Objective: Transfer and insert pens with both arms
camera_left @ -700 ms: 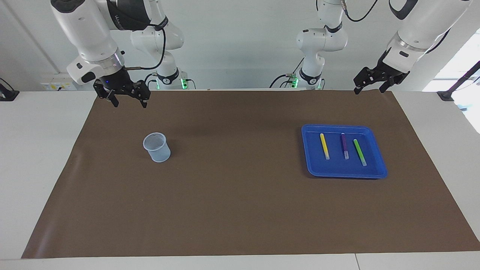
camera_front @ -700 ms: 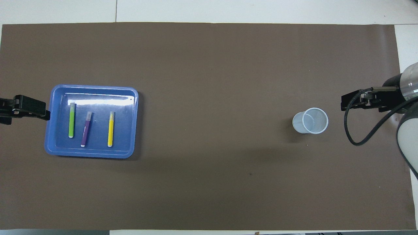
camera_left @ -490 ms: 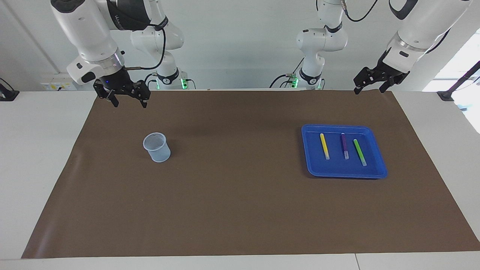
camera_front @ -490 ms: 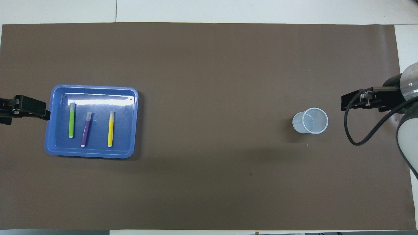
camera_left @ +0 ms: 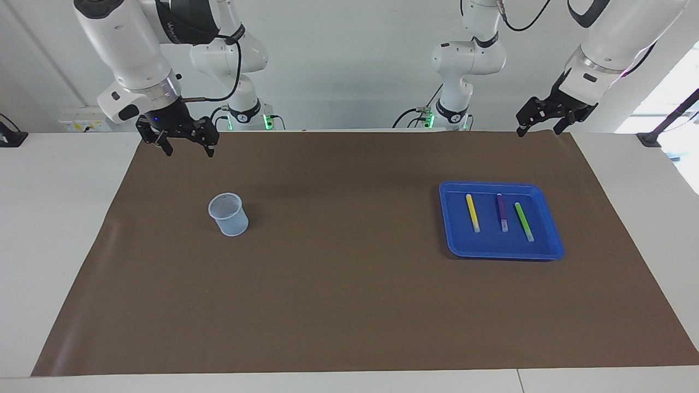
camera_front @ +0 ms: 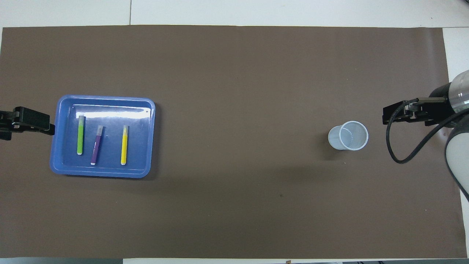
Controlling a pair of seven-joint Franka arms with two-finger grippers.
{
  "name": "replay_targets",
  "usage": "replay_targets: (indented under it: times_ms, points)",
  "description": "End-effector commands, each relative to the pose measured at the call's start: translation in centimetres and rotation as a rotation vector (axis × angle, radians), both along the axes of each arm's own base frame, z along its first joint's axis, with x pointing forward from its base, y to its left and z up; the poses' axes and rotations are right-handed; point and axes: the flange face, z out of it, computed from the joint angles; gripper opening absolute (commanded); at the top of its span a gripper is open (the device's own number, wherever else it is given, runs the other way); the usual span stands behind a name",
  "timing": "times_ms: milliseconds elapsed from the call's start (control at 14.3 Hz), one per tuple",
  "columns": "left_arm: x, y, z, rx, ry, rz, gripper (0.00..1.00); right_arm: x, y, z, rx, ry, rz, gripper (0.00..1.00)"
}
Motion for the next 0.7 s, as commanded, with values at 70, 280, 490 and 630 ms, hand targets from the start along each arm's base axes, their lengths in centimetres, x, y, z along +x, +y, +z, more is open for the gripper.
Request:
replay_targets:
  times_ms: [70,280,490,630]
  points:
    - [0.5,3.5,-3.2,-0.017,-0.050,-0.018,1.00,0.0,0.0,0.0,0.019,0.007,-0.020,1.00]
    - [1.2,8.2,-10.8,-0.021,-0.060,-0.100,1.00,0.0,0.0,0.0,0.019,0.008,-0.020,1.00]
    - [2.6,11.9,-20.0,-0.015,-0.079,-0.180,1.00,0.0,0.0,0.0,0.019,0.008,-0.020,1.00]
    - [4.1,12.2,-23.9,-0.009,-0.077,-0.179,1.00,0.0,0.0,0.0,0.019,0.007,-0.020,1.00]
